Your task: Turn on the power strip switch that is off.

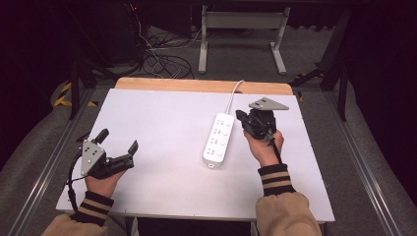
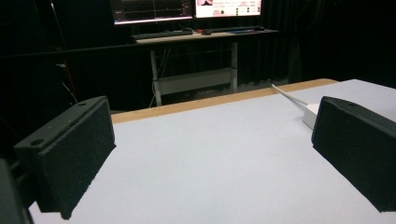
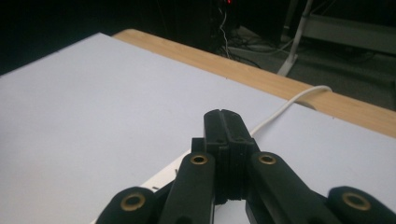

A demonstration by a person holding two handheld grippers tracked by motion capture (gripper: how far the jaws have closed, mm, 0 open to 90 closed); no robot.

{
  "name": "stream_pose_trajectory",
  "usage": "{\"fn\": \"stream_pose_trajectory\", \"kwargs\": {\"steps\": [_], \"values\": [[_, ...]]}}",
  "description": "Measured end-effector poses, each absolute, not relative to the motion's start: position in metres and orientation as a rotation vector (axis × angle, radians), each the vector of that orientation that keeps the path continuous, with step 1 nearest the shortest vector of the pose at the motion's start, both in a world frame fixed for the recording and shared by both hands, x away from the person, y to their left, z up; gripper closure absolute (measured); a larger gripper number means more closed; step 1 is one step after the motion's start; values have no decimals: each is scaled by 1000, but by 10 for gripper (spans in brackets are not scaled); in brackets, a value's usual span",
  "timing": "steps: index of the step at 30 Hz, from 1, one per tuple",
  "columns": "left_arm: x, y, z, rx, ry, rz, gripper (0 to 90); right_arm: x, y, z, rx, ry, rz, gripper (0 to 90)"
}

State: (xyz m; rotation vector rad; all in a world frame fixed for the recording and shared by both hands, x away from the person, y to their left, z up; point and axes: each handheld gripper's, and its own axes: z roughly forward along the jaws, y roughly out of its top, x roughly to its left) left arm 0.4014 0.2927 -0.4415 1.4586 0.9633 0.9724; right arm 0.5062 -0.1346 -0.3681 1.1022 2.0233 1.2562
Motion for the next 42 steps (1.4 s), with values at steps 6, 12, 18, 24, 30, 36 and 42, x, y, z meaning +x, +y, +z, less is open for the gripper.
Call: {"fn": "stream_pose_trajectory", "kwargs": {"steps": [6, 12, 18, 24, 30, 36, 42], "values": [[400, 294, -442, 1467, 967, 972, 1, 530, -123, -385, 1124, 2057, 1186, 900], [398, 294, -442, 1472, 964, 981, 1, 545, -114, -399, 1143, 2124, 1114, 900], [397, 295, -443, 1476, 968, 984, 1, 561, -110, -416, 1183, 2141, 1053, 900], [396, 297, -443, 1474, 972, 983, 1, 577, -113, -431, 1231, 2148, 1022, 900], [395, 297, -443, 1476, 967, 972, 1, 582, -109, -440, 1232, 2170, 1000, 900], [395, 297, -443, 1479, 967, 975, 1, 585, -107, -445, 1236, 2189, 973, 900], [394, 298, -444, 1477, 975, 976, 1, 586, -103, -449, 1224, 2203, 970, 900]]}}
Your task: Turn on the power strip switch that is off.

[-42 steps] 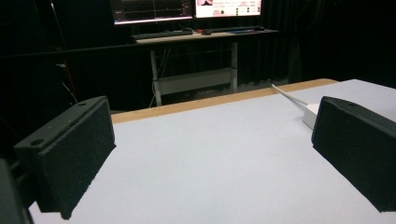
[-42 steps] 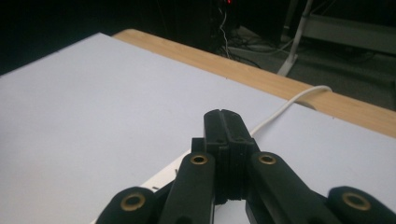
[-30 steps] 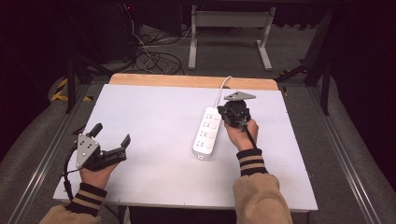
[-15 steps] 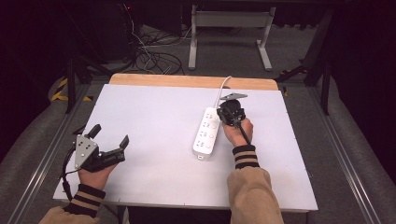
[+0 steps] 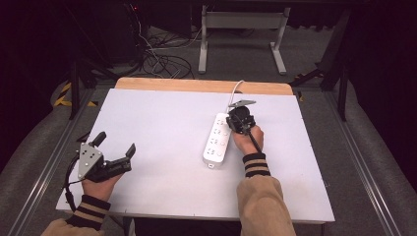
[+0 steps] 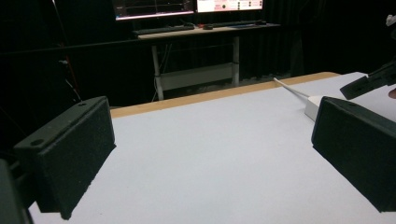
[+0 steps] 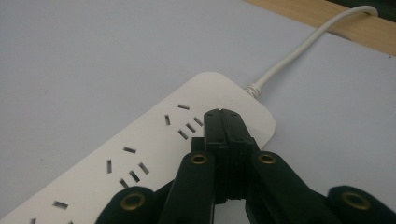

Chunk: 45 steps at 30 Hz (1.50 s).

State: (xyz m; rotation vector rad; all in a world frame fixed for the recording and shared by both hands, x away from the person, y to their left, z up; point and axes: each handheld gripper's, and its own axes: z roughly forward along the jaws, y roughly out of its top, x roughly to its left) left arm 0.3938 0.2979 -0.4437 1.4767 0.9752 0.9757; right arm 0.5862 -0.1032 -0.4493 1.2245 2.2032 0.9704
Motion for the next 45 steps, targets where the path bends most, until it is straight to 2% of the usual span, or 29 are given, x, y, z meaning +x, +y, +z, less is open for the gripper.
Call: {"fn": "stream_pose_trajectory", "kwargs": {"steps": [45], "values": [[390, 300, -444, 1476, 987, 976, 1, 583, -96, -460, 1273, 2155, 919, 900]]}}
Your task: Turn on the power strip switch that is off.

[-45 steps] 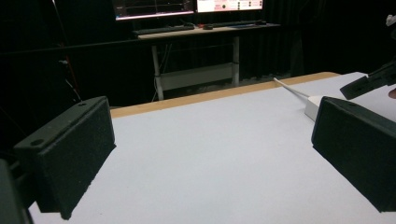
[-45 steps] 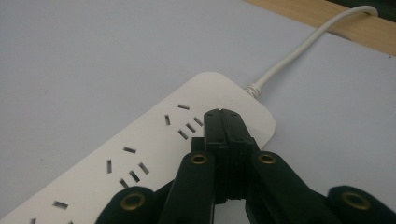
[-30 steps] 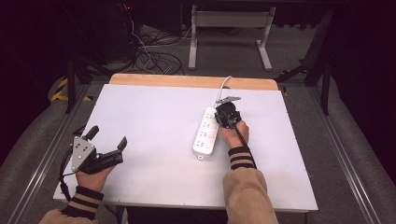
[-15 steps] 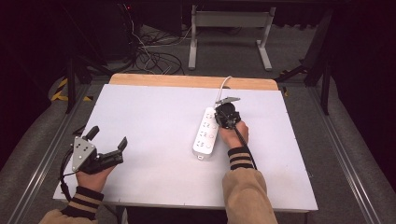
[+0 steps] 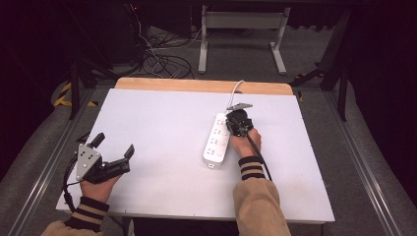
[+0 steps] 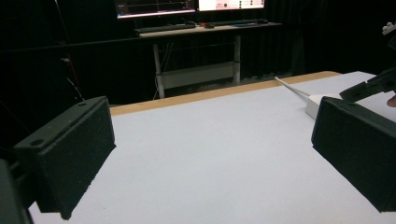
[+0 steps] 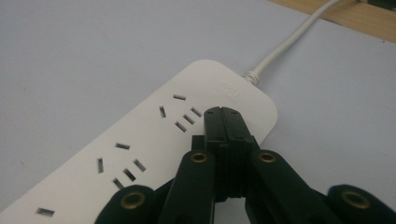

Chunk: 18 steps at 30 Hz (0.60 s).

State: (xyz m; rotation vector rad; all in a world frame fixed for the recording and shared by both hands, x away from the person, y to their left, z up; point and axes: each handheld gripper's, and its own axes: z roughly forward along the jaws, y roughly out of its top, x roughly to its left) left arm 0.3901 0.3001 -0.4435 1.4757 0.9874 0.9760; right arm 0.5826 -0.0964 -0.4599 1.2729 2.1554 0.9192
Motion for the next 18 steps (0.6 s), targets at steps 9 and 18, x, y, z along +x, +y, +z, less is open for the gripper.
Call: {"fn": "stream_pose_trajectory", "kwargs": {"steps": [9, 18], "values": [[389, 301, -443, 1475, 989, 976, 1, 580, -96, -463, 1277, 2131, 931, 900], [389, 301, -444, 1478, 992, 974, 1, 580, -98, -463, 1294, 2127, 949, 900]]}}
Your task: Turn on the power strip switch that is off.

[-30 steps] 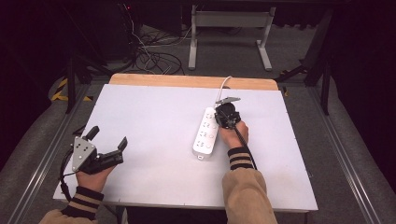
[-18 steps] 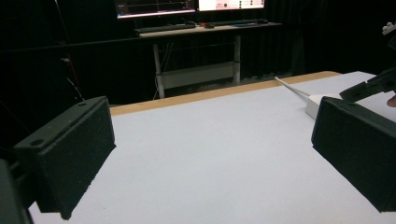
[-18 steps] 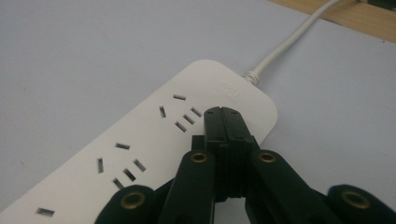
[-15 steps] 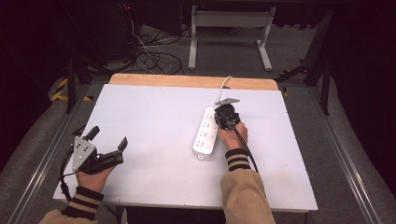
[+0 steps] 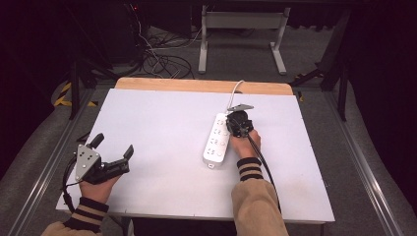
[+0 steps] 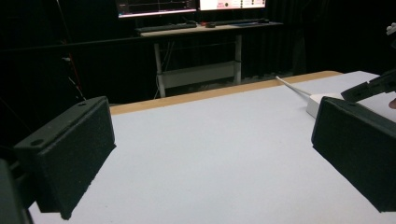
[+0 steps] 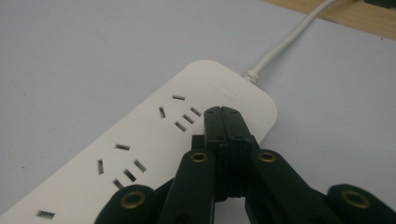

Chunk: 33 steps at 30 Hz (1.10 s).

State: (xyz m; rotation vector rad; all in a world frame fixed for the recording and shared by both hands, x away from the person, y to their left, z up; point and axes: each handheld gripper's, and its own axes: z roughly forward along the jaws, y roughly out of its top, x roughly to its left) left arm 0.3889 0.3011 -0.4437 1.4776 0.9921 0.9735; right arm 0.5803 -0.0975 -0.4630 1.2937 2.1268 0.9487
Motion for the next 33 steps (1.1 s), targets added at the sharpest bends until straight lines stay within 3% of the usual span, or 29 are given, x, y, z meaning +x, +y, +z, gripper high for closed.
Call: {"fn": "stream_pose_trajectory", "kwargs": {"steps": [33], "values": [[391, 300, -445, 1484, 997, 965, 1, 577, -94, -461, 1242, 2123, 885, 900]]}}
